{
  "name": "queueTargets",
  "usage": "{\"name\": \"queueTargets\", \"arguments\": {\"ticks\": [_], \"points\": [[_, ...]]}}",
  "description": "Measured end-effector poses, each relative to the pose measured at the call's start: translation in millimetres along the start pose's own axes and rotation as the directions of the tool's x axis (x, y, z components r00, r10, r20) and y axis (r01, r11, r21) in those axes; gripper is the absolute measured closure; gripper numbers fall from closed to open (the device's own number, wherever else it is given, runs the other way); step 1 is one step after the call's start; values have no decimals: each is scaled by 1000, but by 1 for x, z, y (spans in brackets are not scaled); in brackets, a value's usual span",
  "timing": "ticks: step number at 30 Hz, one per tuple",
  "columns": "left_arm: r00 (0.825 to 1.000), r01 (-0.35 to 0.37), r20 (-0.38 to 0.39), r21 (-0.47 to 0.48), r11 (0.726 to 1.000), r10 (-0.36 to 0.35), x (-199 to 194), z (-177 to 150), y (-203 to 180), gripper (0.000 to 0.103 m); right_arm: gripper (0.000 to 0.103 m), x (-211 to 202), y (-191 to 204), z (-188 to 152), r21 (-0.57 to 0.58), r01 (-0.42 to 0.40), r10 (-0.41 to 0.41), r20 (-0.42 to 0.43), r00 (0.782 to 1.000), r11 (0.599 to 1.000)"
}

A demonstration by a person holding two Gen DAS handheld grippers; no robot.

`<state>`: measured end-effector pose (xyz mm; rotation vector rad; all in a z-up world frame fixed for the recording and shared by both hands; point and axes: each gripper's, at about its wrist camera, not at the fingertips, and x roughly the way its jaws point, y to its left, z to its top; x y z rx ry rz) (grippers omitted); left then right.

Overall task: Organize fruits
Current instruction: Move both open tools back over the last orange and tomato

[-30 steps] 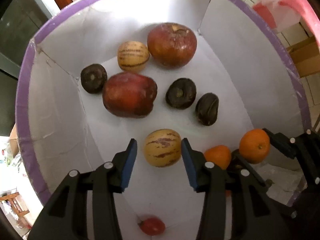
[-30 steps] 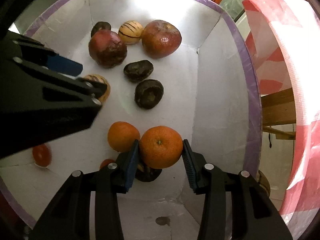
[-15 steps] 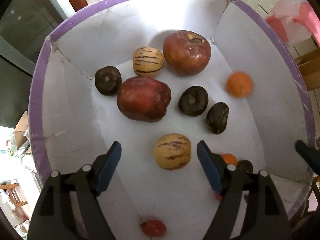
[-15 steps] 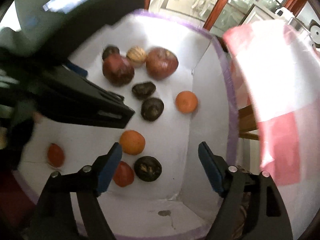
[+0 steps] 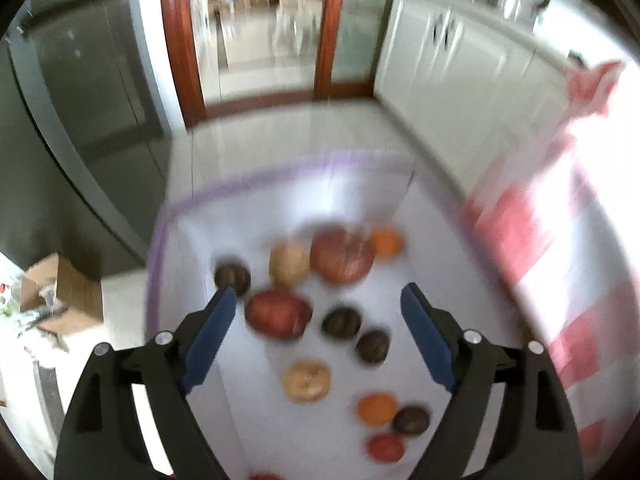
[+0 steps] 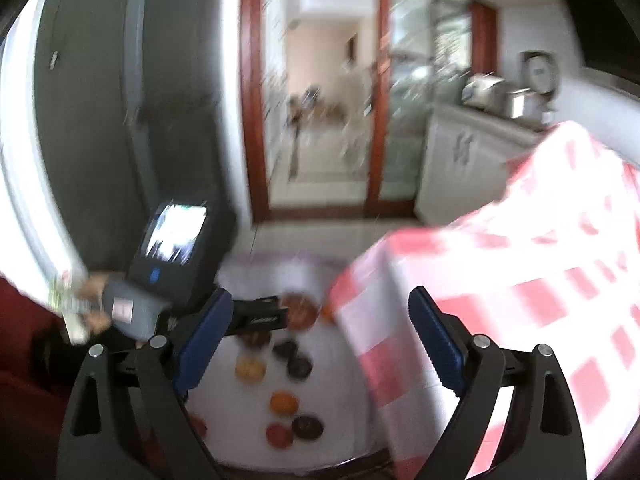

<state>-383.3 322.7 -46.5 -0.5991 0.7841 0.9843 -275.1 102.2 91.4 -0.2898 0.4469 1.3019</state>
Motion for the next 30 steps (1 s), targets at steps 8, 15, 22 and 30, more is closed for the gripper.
{"name": "queueTargets", "arguments": {"ticks": [8, 15, 22, 30], "points": [[917, 138, 357, 139, 981, -179, -100, 39, -79, 2, 16, -90, -89, 20, 247, 153, -201, 182, 963, 957], [792, 241, 429, 432, 869, -433, -151, 45, -200, 2, 16, -137, -190, 14, 415, 361, -460, 167, 872, 835], [784, 376, 239, 550, 745, -573, -122, 46, -372, 2, 16, -162, -307, -32, 587, 560, -647, -78, 758, 585], [838, 451, 118, 401, 797, -533, -58, 56, -500, 2, 16, -182, -362, -110, 753, 558, -728, -158, 667, 348]]}}
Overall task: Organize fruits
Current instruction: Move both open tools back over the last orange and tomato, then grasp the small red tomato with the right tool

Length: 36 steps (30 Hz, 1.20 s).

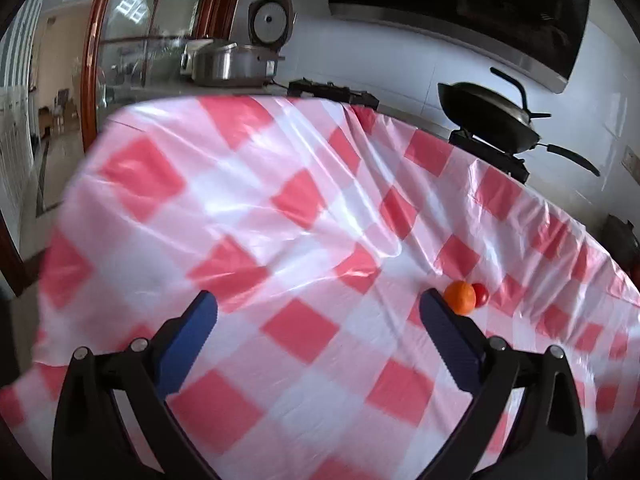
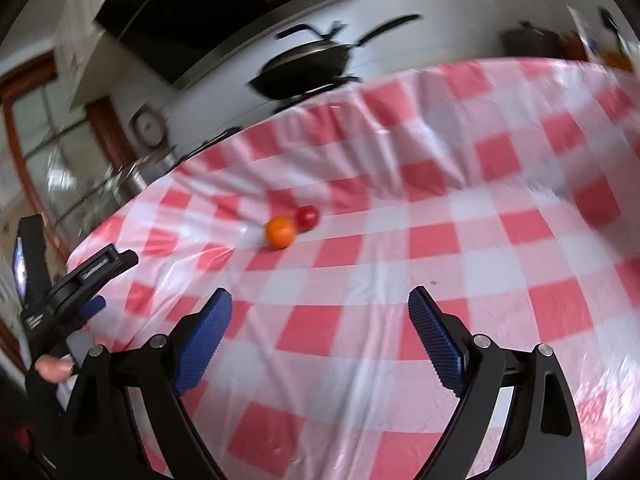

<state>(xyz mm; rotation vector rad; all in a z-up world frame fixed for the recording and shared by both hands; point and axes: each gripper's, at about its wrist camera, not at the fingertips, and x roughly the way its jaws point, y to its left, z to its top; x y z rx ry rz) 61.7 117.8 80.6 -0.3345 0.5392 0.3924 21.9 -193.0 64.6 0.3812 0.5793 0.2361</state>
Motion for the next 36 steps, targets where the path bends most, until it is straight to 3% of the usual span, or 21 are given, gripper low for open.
{"name": "queueTargets", "arguments": {"ticks": [6, 10, 14, 16, 20, 25, 31, 32, 33, 36], "points": [[1000, 11, -8, -16, 1000, -11, 31, 3, -8, 2, 16, 11, -2, -10, 1, -4, 4, -22, 1000, 1000], [999, 35, -34, -96, 995, -39, 57, 0, 3, 2, 16, 11, -7, -10, 31, -26, 27, -27, 999, 999], [986, 130, -67, -267, 955, -153, 68, -4, 30, 2, 16, 14, -13, -11, 75, -37, 40, -37, 999, 997], [980, 164, -54, -308, 937, -189, 67, -8, 39, 2, 16, 15, -14, -11, 85, -54, 58, -47, 997, 995], [970, 194, -83, -291, 937, -227, 74, -10, 39, 2, 16, 18, -14, -13, 94, -66, 72, -57, 996, 993], [971, 182, -111, -232, 956, -212, 77, -10, 29, 2, 16, 30, -12, -10, 106, -27, 35, -74, 997, 994], [961, 186, -165, -211, 960, -222, 84, -12, 26, 2, 16, 101, 21, 26, -55, 51, -58, -133, 989, 997], [959, 187, -173, -217, 958, -226, 85, -12, 27, 2, 17, 110, 26, 31, -78, 67, -77, -128, 989, 995], [955, 193, -180, -220, 956, -235, 86, -13, 28, 2, 25, 124, 31, 41, -95, 68, -80, -130, 988, 993], [949, 203, -199, -211, 956, -245, 90, -14, 25, 2, 27, 156, 28, 68, 20, 19, -15, -169, 985, 1000]]}}
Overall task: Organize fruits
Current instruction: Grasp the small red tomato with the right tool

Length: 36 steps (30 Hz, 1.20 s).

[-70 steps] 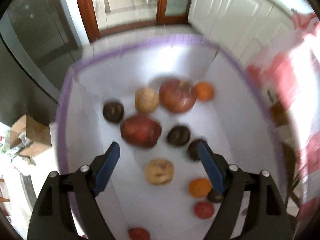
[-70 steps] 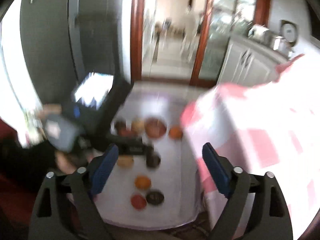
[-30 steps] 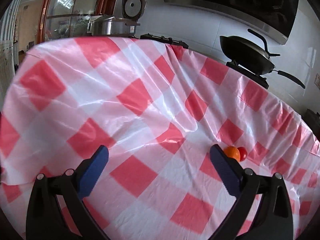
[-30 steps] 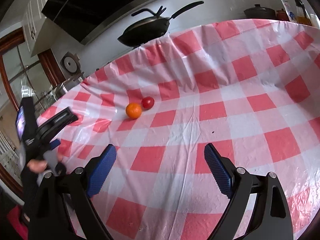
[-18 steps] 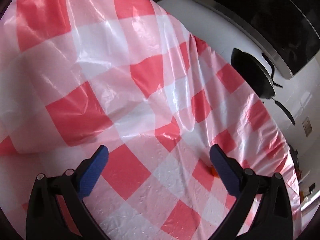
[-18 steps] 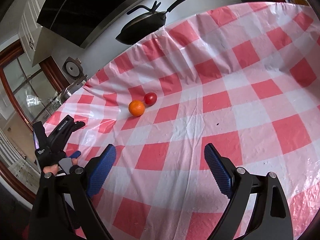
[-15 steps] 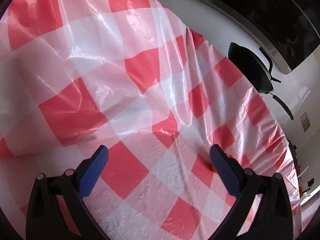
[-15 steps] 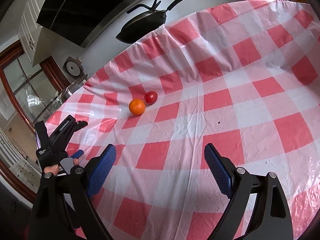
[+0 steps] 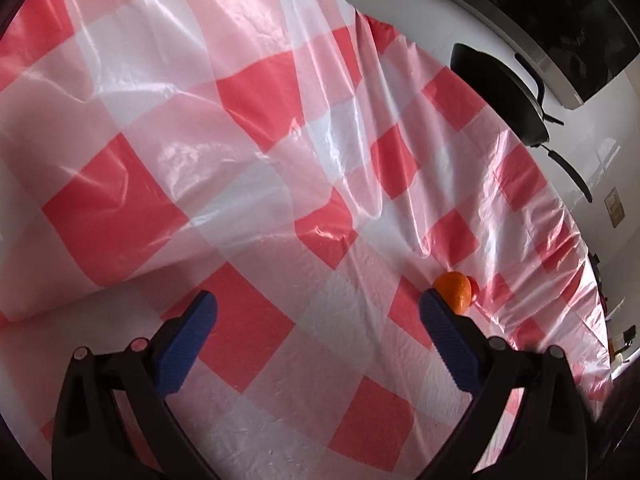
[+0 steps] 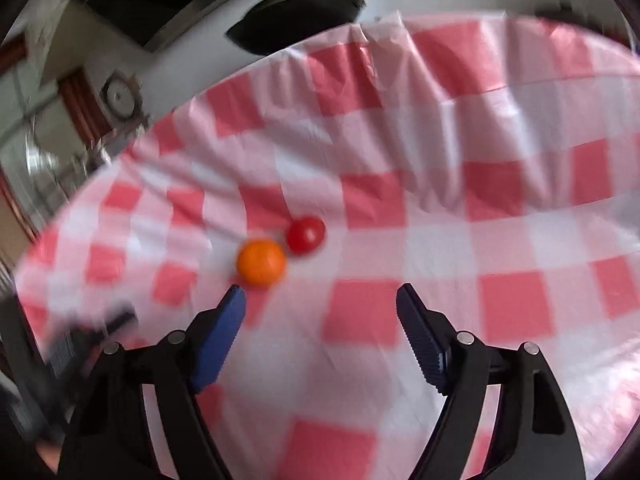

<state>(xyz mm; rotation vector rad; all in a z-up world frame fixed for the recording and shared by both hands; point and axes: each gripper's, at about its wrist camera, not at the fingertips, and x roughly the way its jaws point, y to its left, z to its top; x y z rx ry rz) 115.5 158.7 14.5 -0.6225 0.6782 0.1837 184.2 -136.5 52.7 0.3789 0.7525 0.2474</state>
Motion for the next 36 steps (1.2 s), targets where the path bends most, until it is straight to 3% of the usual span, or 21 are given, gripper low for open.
{"name": "queueTargets", "arguments": {"ticks": [5, 12, 18, 22, 25, 27, 32, 36], "points": [[1000, -10, -3, 52, 999, 10, 3, -2, -9, 2, 37, 50, 1, 45, 140, -29, 43, -93, 995, 990], [1000, -3, -13, 41, 999, 3, 4, -1, -7, 2, 47, 93, 3, 61, 218, 91, -40, -226, 973, 972], [1000, -2, -17, 27, 1000, 3, 3, -1, -4, 2, 51, 109, 17, 54, 135, 190, -155, -233, 960, 972], [1000, -1, -19, 26, 1000, 1, 2, -2, -3, 2, 51, 118, 39, 51, -7, 278, -273, -211, 939, 961], [1000, 2, -21, 19, 1000, -2, 2, -2, -1, 2, 60, 115, 50, 50, -78, 305, -314, -190, 930, 949], [1000, 3, -22, 9, 1000, -2, 2, -1, 0, 2, 67, 113, 51, 51, -95, 283, -297, -201, 933, 954], [1000, 3, -24, 2, 1000, -3, 2, -1, 2, 2, 67, 76, 21, 48, -67, 236, -244, -179, 953, 969], [1000, 1, -25, 5, 1000, -1, 3, -1, 2, 2, 67, 40, 5, 30, -207, 258, -288, -136, 948, 944]]}}
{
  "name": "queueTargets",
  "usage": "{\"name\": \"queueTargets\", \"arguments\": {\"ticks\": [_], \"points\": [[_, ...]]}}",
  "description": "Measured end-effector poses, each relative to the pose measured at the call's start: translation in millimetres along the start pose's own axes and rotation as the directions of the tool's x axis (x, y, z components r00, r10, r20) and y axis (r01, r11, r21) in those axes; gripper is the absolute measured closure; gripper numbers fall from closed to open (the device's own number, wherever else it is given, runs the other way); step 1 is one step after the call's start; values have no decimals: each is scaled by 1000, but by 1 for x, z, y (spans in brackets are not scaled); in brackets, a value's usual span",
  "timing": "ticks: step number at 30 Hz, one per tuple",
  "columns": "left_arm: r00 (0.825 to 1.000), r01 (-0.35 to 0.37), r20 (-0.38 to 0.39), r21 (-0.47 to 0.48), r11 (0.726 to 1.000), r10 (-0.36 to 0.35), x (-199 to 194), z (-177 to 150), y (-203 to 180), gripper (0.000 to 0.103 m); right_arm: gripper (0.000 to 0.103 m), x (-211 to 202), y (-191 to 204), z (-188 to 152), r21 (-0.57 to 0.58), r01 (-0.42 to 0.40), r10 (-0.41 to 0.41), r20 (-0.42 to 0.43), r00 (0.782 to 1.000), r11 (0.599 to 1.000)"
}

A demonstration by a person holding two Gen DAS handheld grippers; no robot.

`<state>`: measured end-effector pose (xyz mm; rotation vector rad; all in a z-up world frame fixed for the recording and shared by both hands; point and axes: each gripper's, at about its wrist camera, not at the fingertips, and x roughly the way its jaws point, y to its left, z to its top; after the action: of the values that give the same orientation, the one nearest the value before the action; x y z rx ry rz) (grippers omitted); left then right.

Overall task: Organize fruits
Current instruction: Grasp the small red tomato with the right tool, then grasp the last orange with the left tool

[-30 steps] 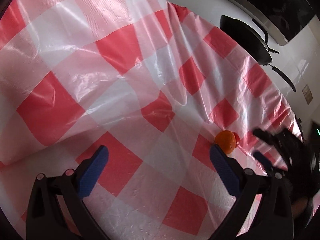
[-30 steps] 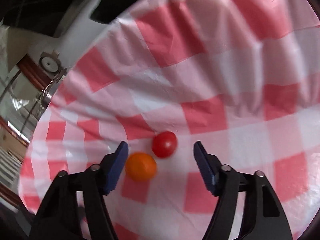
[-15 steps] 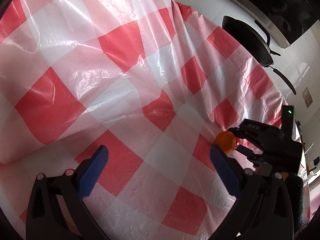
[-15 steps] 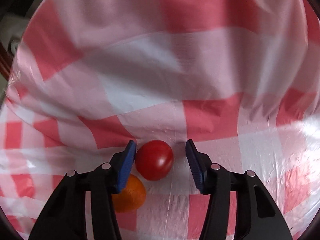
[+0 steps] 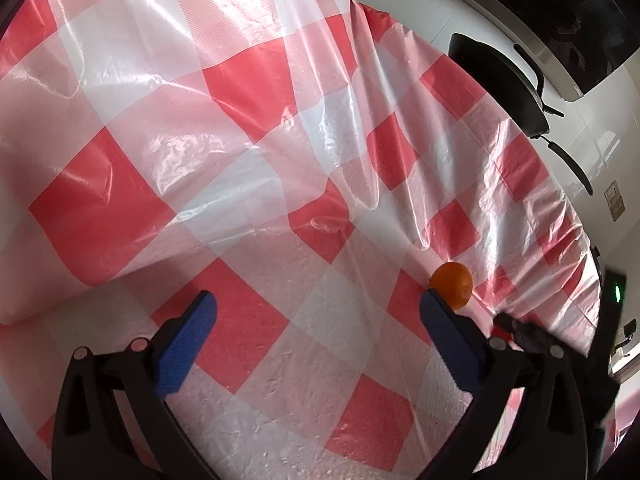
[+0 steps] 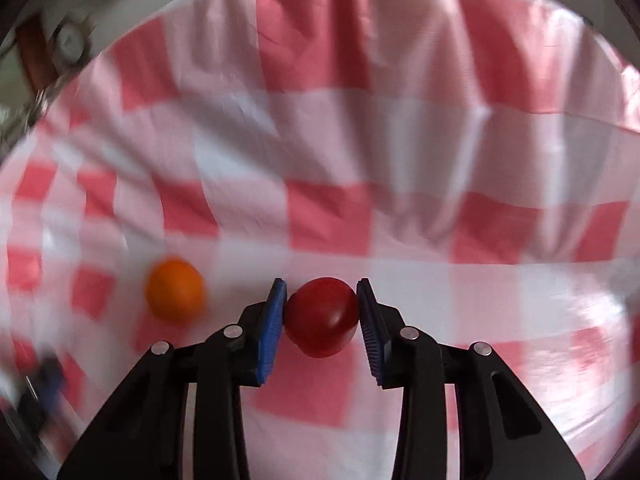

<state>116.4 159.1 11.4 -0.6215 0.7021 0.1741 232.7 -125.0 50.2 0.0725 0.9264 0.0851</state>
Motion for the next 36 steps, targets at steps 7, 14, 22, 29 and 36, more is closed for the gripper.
{"name": "queueTargets", "arguments": {"ticks": [7, 14, 22, 29, 36], "points": [[1000, -1, 1, 9, 1000, 1, 0, 0, -1, 2, 65, 0, -18, -24, -42, -10, 9, -14, 1000, 999], [1000, -2, 2, 22, 1000, 2, 1, -1, -5, 2, 67, -2, -14, -48, -17, -31, 31, 19, 999, 999], [1000, 10, 8, 170, 985, -11, -4, -11, -31, 2, 67, -5, -92, -55, 287, -281, 248, 145, 958, 916], [1000, 3, -7, 285, 959, -1, 19, -20, -84, 2, 67, -16, -133, -61, 429, -370, 272, 274, 922, 824], [994, -91, -20, 433, 897, 110, 80, -14, -158, 2, 67, -18, -126, -51, 397, -353, 254, 282, 925, 847]]}}
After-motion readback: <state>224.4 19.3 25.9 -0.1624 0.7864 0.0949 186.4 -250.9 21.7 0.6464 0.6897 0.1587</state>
